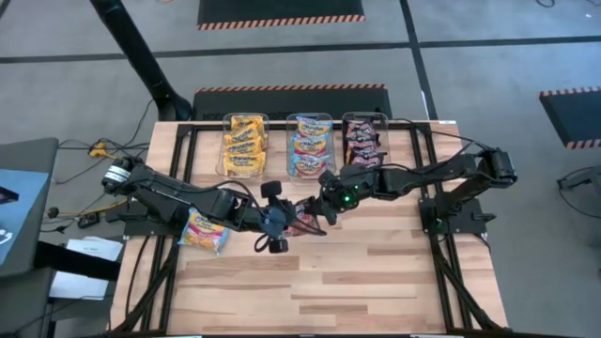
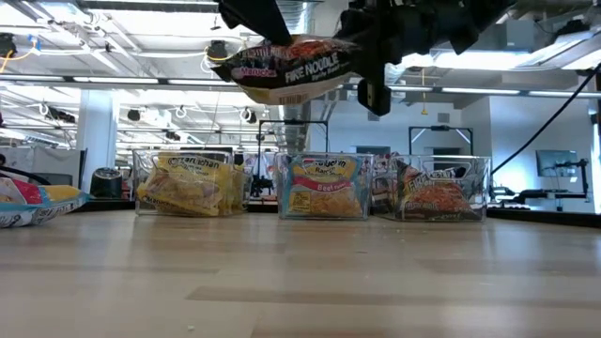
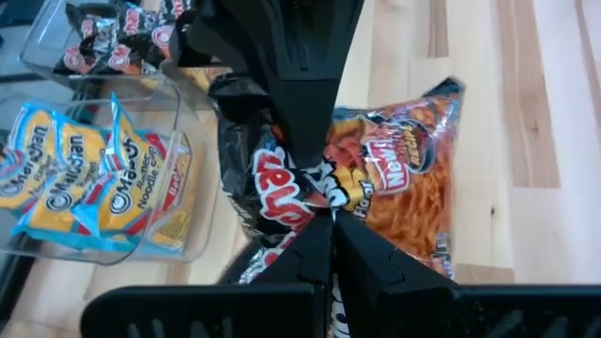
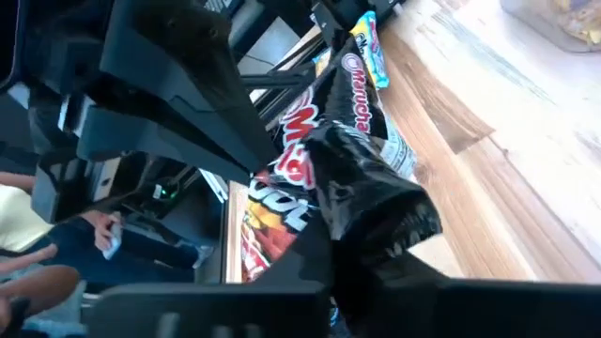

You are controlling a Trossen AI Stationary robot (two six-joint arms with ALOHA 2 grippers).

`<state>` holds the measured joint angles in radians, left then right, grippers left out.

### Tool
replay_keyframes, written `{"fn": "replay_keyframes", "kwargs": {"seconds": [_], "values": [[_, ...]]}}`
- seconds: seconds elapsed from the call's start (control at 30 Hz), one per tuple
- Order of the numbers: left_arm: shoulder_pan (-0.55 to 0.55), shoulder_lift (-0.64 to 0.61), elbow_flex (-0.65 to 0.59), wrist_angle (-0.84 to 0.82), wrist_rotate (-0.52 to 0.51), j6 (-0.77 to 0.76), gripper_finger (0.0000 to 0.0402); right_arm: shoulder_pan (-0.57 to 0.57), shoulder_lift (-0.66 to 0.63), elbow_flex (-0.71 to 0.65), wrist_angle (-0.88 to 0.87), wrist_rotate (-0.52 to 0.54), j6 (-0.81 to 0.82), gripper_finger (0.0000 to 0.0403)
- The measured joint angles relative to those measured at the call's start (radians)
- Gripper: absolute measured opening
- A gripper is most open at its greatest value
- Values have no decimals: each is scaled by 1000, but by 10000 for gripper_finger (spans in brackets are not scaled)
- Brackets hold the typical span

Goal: Sort Maruchan noodles
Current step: Put the black noodle pack into the right transparent bin

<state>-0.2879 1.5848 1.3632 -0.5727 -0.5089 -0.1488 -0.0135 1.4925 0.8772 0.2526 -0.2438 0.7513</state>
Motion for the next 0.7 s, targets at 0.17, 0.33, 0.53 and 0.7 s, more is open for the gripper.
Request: {"fn": "replay_keyframes", "kwargs": {"seconds": [0.17, 0.33, 0.53, 0.7], "values": [[5, -1, 0, 1, 14, -29, 0, 0, 0, 0, 15, -16, -23, 12], [27, 0, 0, -10, 114, -30, 17, 0, 0, 0, 17, -20, -25, 13], [42, -1, 0, -33, 160, -9, 66, 0, 0, 0, 7, -22, -51, 8], [42, -10, 0, -39, 142, -40, 86, 0, -13, 0, -81, -21, -105, 7]]}}
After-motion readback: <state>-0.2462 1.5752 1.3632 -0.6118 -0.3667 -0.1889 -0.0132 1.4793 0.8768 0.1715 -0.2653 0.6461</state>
